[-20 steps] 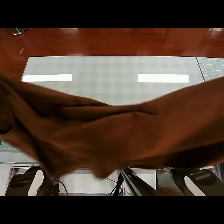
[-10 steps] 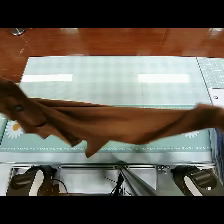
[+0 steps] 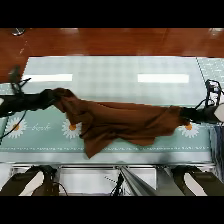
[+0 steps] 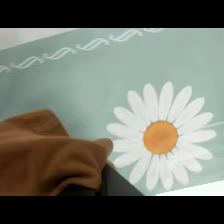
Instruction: Fold the shirts.
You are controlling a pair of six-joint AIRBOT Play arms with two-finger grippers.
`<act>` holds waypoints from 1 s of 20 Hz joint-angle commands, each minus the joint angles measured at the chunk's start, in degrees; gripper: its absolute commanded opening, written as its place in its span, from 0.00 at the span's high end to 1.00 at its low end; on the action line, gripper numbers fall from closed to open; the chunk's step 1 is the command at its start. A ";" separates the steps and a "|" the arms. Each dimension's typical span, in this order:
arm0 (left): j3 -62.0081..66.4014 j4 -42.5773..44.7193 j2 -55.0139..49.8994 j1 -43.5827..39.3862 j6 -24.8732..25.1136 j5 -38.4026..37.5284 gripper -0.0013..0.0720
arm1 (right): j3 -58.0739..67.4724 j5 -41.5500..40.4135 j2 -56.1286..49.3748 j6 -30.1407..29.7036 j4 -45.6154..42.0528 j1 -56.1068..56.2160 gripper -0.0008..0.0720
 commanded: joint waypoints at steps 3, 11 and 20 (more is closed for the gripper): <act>1.01 -3.02 -10.40 -4.44 2.36 -1.79 0.02 | 7.82 0.31 -12.70 -13.14 16.74 -8.61 0.14; -3.63 7.72 -2.49 13.55 4.07 -25.70 0.02 | 6.73 4.79 -7.32 -17.14 19.32 -31.54 0.14; -30.40 -33.40 -1.07 -8.70 25.00 1.03 0.02 | -10.25 0.02 -5.66 -25.33 32.74 -32.76 0.14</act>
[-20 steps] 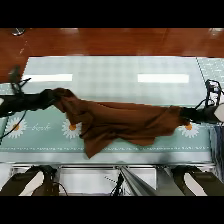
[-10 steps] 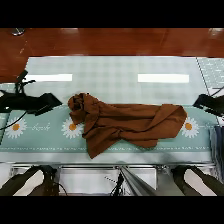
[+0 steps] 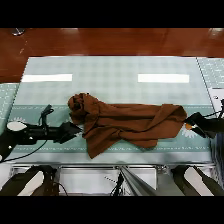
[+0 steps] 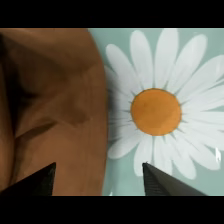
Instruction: Fold the shirts.
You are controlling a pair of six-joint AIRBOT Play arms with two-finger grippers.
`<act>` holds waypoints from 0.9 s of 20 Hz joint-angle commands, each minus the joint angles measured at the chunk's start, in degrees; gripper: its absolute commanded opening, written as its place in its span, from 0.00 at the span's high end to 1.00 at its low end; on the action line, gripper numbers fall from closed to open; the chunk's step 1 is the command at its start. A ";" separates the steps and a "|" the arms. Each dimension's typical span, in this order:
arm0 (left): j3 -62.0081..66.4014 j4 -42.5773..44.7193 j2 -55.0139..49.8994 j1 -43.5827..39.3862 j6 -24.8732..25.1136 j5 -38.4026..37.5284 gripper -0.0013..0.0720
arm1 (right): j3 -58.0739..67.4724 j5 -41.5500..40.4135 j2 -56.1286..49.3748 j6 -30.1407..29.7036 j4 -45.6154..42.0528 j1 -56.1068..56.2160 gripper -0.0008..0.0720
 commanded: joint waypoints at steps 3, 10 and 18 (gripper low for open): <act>-3.63 -15.78 -0.37 -17.22 6.45 19.30 0.02 | -2.08 -0.57 0.26 -1.66 2.47 -0.50 0.14; 4.66 -16.48 -9.79 -21.40 11.15 17.51 0.95 | -2.08 -1.33 0.26 -1.73 1.88 -0.50 0.14; 12.37 -16.48 -11.23 -21.31 11.04 12.07 0.95 | 2.82 -4.98 -4.04 -0.87 -0.02 -0.55 0.14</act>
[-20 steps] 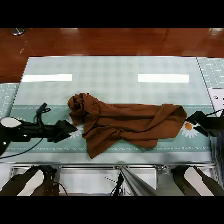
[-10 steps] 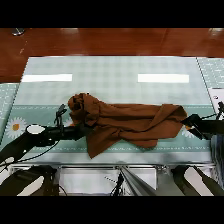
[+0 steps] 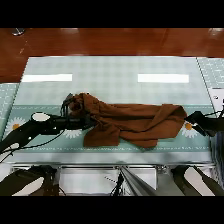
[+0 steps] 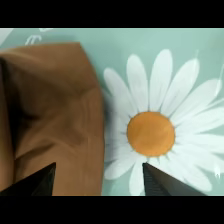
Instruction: Fold the shirts.
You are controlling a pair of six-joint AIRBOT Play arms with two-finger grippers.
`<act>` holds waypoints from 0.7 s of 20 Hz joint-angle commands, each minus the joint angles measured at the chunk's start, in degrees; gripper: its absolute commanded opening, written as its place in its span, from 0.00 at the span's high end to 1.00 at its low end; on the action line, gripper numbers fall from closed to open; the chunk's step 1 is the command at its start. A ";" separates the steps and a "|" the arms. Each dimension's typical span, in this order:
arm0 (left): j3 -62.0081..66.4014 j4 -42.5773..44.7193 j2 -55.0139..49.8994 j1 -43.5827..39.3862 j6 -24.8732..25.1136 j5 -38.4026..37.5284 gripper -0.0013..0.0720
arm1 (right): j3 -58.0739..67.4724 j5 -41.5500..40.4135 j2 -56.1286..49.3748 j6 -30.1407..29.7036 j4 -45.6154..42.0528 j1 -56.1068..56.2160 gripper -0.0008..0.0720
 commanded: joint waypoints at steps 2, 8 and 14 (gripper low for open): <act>3.63 -0.13 -0.33 -0.07 0.33 -2.43 0.95 | 4.33 0.66 -6.38 -0.42 1.20 -0.02 0.14; 3.76 -0.13 -0.35 -0.07 0.28 -2.43 0.95 | 8.55 -0.61 -17.38 -2.43 5.40 6.27 0.14; 3.98 -0.13 -0.33 -0.04 0.26 -2.80 0.95 | 13.79 -1.20 -22.01 -3.82 6.69 15.58 0.93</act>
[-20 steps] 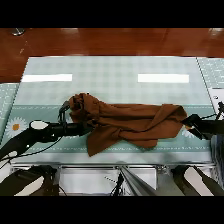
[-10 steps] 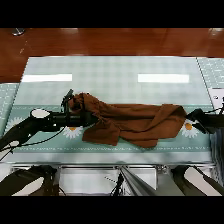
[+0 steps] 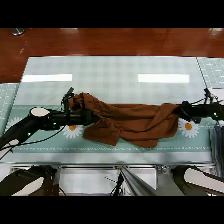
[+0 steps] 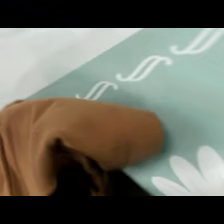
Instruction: Fold the shirts.
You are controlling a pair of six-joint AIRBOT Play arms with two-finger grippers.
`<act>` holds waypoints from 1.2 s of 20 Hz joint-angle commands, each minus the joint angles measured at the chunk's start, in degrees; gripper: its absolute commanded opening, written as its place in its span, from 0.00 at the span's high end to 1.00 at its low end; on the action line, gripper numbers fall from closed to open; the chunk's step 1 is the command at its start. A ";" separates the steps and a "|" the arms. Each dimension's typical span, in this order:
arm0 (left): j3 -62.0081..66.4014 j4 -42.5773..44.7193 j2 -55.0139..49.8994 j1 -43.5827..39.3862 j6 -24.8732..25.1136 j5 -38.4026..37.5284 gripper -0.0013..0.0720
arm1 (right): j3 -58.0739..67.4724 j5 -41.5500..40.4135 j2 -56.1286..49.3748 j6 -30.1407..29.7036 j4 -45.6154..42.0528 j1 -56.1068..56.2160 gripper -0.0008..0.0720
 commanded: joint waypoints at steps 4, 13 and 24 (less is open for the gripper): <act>8.61 -0.04 2.16 6.43 -2.64 -7.26 0.95 | 15.74 8.20 0.07 -1.81 1.86 6.51 0.95; 64.67 1.53 13.20 28.13 -9.75 -8.52 0.95 | 70.69 14.25 12.26 5.99 -0.46 8.76 0.95; 82.71 37.51 31.93 38.07 -20.68 -10.19 0.95 | 73.13 27.02 40.94 6.84 -11.52 8.76 0.95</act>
